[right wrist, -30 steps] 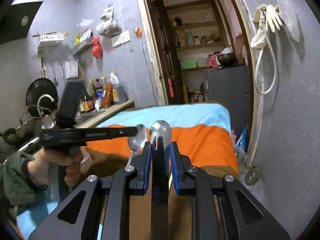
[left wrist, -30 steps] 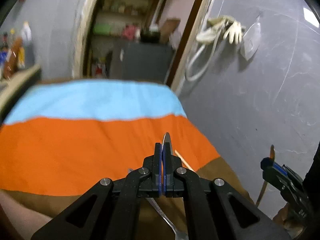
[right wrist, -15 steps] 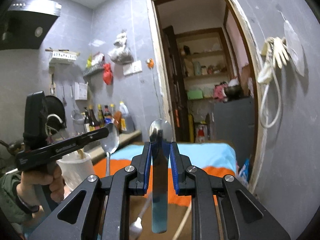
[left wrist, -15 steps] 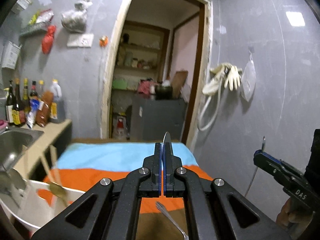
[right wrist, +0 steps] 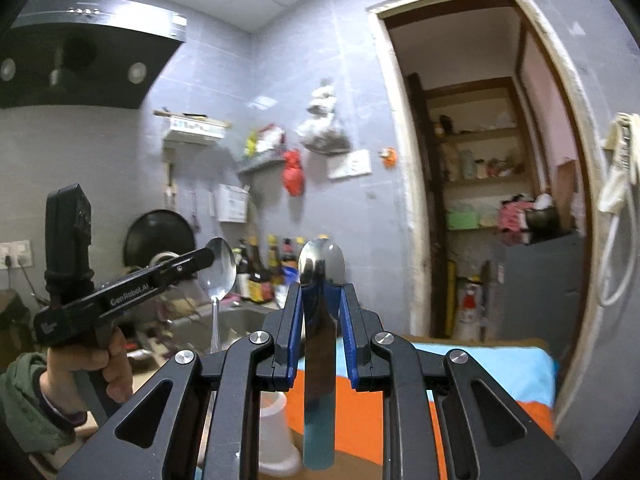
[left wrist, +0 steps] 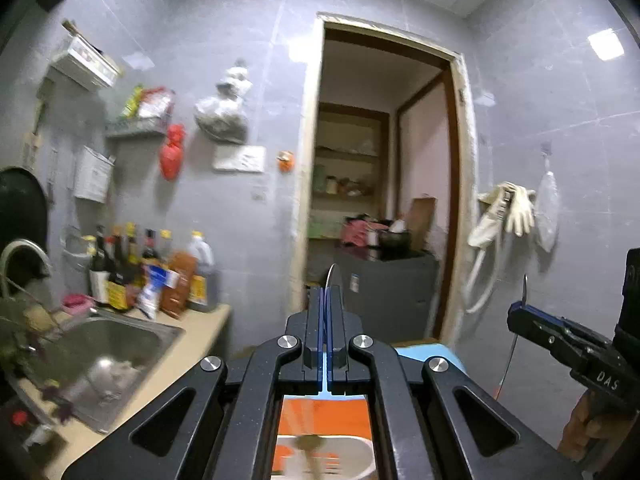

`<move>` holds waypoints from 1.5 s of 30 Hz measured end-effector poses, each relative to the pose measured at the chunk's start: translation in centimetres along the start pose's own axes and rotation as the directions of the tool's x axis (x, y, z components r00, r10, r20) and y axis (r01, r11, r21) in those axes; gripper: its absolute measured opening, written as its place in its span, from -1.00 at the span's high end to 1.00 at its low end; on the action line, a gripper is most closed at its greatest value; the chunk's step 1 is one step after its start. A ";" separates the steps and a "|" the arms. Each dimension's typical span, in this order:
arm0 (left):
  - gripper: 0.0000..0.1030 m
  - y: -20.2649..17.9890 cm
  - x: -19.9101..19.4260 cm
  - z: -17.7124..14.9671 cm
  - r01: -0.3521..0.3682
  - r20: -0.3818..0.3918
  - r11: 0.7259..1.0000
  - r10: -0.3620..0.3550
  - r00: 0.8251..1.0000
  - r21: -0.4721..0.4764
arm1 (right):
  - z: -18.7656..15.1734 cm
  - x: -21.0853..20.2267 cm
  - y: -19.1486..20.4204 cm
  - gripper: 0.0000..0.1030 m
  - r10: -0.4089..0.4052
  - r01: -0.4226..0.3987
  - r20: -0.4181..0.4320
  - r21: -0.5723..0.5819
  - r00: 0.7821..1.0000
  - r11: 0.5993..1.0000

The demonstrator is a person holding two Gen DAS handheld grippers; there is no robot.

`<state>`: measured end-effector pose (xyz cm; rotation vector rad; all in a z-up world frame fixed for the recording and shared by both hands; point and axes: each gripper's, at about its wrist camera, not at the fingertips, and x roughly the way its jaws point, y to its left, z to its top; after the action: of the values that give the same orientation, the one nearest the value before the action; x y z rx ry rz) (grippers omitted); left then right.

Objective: Organize utensils
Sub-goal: 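Carry the fork and the knife and spoon over the white basket with both grippers, then open both grippers to drop the utensils into the white basket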

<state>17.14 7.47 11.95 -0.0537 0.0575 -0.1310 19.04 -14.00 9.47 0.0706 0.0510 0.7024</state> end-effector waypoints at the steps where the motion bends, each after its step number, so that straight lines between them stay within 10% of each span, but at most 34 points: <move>1: 1.00 0.7 -0.5 0.2 -0.020 0.011 1.000 0.020 1.000 0.004 | 0.3 0.7 0.6 0.70 0.015 -0.015 0.008 -0.001 1.000 1.000; 16: 1.00 9.3 -1.6 -2.7 -0.309 0.101 0.951 0.305 0.947 0.027 | -2.1 8.3 4.6 0.70 0.056 -0.055 0.030 -0.017 0.998 0.998; 26: 1.00 10.3 -0.2 -7.6 -0.347 0.158 0.938 0.343 0.926 -0.005 | -5.5 10.2 3.6 0.70 0.025 -0.025 -0.020 0.003 0.999 1.000; 45: 0.99 7.8 0.9 -11.6 -0.271 0.079 0.961 0.267 0.961 0.054 | -9.5 10.8 3.4 0.67 0.024 -0.021 -0.146 0.021 0.989 1.000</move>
<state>18.32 14.52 -0.07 0.0145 -0.0109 0.1416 24.38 -4.00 -0.01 0.0383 0.1984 0.7290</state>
